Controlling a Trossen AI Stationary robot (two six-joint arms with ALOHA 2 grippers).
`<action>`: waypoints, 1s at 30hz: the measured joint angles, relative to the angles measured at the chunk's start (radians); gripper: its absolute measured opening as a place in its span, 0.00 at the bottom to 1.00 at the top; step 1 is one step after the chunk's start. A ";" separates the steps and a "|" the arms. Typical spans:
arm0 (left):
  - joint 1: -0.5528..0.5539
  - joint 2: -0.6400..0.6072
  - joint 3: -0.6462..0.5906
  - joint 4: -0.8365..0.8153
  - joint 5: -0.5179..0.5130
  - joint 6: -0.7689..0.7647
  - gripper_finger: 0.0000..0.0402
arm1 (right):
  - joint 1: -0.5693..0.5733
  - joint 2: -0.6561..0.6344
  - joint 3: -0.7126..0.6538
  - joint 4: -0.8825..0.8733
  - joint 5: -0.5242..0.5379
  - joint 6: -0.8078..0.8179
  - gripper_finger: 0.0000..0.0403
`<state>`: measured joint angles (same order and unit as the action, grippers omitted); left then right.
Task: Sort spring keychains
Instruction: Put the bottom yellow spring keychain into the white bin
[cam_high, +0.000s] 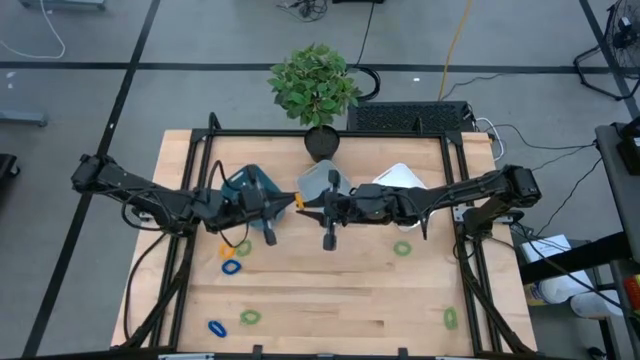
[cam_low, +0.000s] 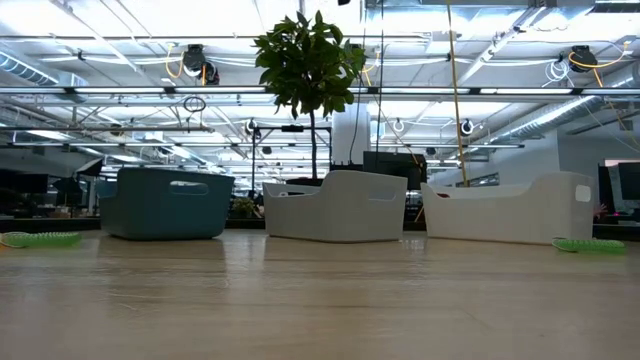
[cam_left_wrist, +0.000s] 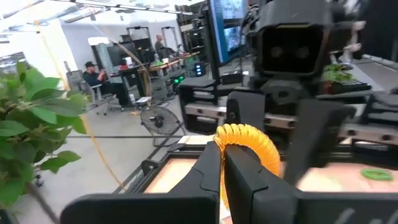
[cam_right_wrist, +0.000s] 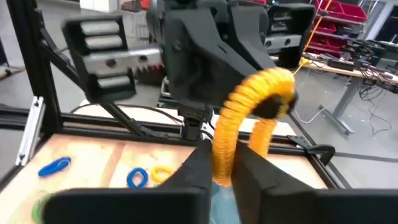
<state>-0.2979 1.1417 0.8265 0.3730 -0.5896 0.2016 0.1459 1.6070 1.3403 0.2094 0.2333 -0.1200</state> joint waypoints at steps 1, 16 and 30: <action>0.000 0.000 0.000 0.000 0.018 0.000 0.01 | 0.000 0.000 0.000 -0.005 0.000 -0.010 0.05; -0.033 -0.056 0.002 -0.105 0.000 -0.115 0.38 | 0.081 -0.100 0.000 -0.294 0.133 -0.019 0.01; -0.038 -0.063 0.002 -0.223 0.022 -0.190 0.70 | 0.028 -0.319 0.000 -1.008 0.182 0.183 0.00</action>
<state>-0.3363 1.0782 0.8284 0.1502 -0.5674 0.0114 0.1735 1.2883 1.3407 -0.7989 0.4156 0.0634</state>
